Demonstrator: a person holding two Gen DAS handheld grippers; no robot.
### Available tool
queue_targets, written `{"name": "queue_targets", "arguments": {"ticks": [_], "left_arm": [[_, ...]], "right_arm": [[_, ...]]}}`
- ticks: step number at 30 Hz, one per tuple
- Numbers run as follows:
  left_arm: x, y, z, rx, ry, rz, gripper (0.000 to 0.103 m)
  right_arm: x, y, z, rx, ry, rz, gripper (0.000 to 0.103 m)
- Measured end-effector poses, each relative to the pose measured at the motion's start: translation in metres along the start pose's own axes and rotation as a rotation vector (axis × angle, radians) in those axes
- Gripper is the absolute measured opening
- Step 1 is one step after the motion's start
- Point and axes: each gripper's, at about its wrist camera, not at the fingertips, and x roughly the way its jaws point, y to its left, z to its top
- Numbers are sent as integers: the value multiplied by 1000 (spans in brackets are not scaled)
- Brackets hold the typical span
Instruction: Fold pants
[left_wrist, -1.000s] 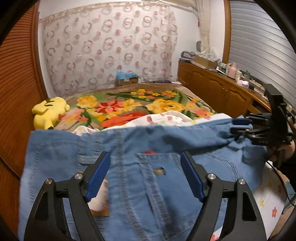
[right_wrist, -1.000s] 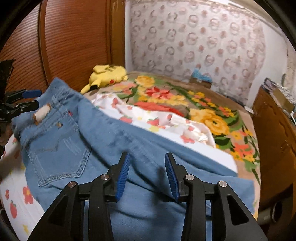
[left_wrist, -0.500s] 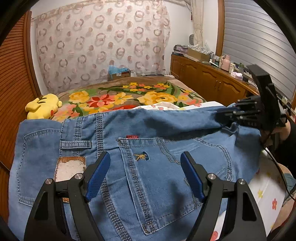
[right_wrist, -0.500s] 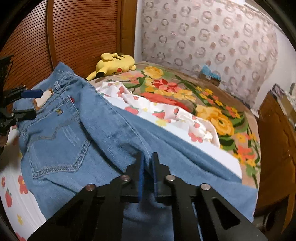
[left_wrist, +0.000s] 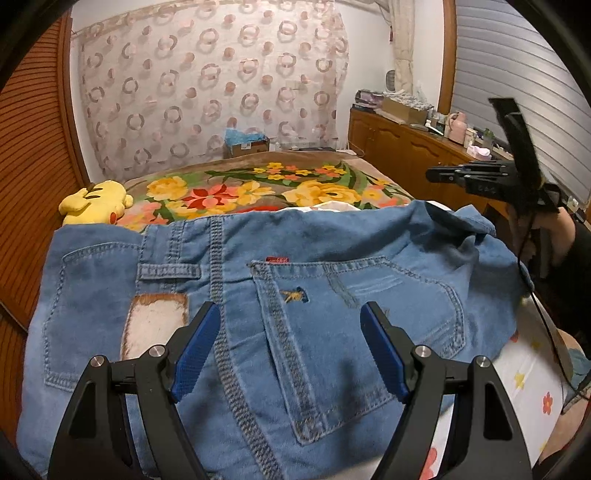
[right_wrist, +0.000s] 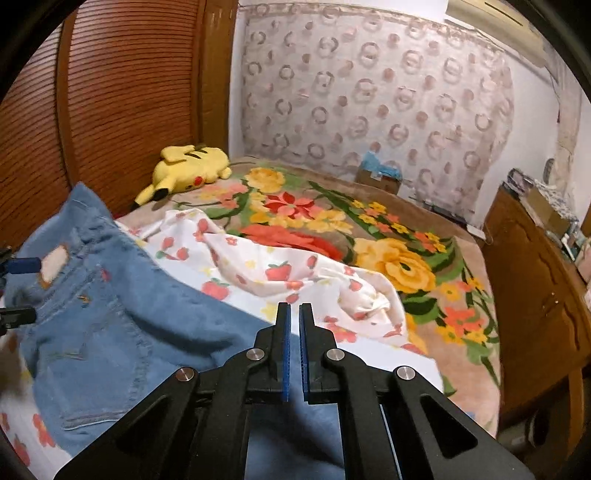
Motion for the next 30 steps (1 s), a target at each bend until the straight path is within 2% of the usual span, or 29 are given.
{"name": "queue_targets", "arguments": {"ticks": [5,10,14,17,25,30], "left_arm": [[-11,2,-9,-7,-1,6,79],[-30,8,-27,-21,-5,26,79],[-45,14,-41,-35,-13,41,79],[-60,21,-52,-44,-21,55,79],[-83,36,-77,-70,-32,72,79],[-89,40,-88,-78,-33,60,78]], "right_arm": [[-25,10,-13,26,-28,57,5],[-58,24,-30,29,-52,82,10],[-96,23,-51,45,-75,90,30],[-115,29,-67,51,-75,91,35],[-149,49,-106,86,-46,99,38],[-156,60,-133,124,-16,108,38]]}}
